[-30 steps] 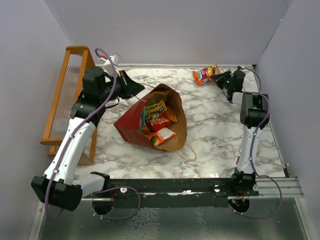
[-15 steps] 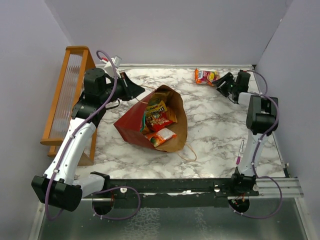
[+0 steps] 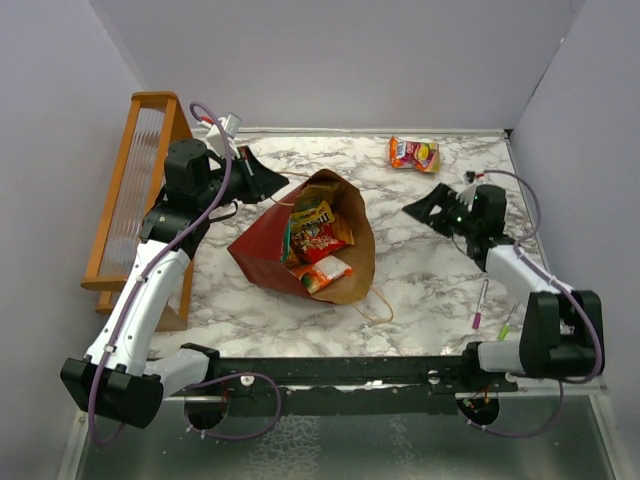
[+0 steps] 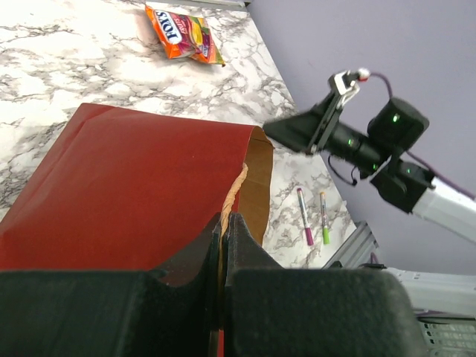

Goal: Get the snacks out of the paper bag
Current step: Place the snack at the center of the board, then take out the snack from the paper bag.

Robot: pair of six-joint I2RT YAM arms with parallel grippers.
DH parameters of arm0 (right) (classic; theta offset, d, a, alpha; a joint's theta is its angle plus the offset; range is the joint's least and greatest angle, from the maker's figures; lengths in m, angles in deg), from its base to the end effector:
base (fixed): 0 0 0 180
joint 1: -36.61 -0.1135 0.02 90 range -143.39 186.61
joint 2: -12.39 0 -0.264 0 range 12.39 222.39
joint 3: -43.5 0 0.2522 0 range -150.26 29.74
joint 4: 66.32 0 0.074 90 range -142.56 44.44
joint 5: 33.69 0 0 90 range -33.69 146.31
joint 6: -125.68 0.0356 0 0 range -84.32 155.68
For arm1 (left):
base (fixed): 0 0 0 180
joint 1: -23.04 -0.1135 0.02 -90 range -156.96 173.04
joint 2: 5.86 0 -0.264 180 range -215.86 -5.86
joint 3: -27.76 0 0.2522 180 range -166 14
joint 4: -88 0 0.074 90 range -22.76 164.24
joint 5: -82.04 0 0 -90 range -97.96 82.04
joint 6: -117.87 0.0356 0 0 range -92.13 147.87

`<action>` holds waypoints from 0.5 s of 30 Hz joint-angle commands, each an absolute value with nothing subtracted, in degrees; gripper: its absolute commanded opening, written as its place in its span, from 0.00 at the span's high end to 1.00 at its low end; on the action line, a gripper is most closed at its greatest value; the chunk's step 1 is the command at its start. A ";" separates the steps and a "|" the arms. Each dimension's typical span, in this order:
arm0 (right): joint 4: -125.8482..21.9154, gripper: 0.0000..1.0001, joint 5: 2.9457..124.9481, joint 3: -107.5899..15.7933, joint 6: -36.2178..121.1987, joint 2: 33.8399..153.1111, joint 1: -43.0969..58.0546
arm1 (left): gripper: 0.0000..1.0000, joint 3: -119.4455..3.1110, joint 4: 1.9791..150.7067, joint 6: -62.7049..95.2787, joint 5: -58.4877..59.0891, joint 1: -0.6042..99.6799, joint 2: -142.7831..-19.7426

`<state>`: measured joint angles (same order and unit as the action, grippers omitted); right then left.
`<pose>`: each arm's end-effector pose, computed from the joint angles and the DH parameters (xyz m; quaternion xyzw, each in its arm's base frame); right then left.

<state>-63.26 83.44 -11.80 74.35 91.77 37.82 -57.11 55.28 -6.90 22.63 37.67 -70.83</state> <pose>0.2959 0.0100 0.2219 0.1679 0.8215 0.3523 0.4158 0.2349 -0.0800 0.4153 0.0302 0.7711 -0.4387 0.4604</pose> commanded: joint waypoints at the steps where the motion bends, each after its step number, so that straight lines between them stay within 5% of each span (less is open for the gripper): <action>1: -53.88 0.19 89.41 -5.82 71.38 78.47 34.50 | 1.00 -57.26 54.77 -5.93 23.54 37.63 -69.72; 8: -40.06 0.22 94.13 -5.46 67.57 59.78 33.30 | 1.00 -56.06 56.19 -7.11 23.55 37.65 -69.30; 15: -44.44 0.23 96.17 -10.29 70.52 57.47 20.92 | 1.00 -55.19 56.39 -7.25 23.07 37.63 -69.63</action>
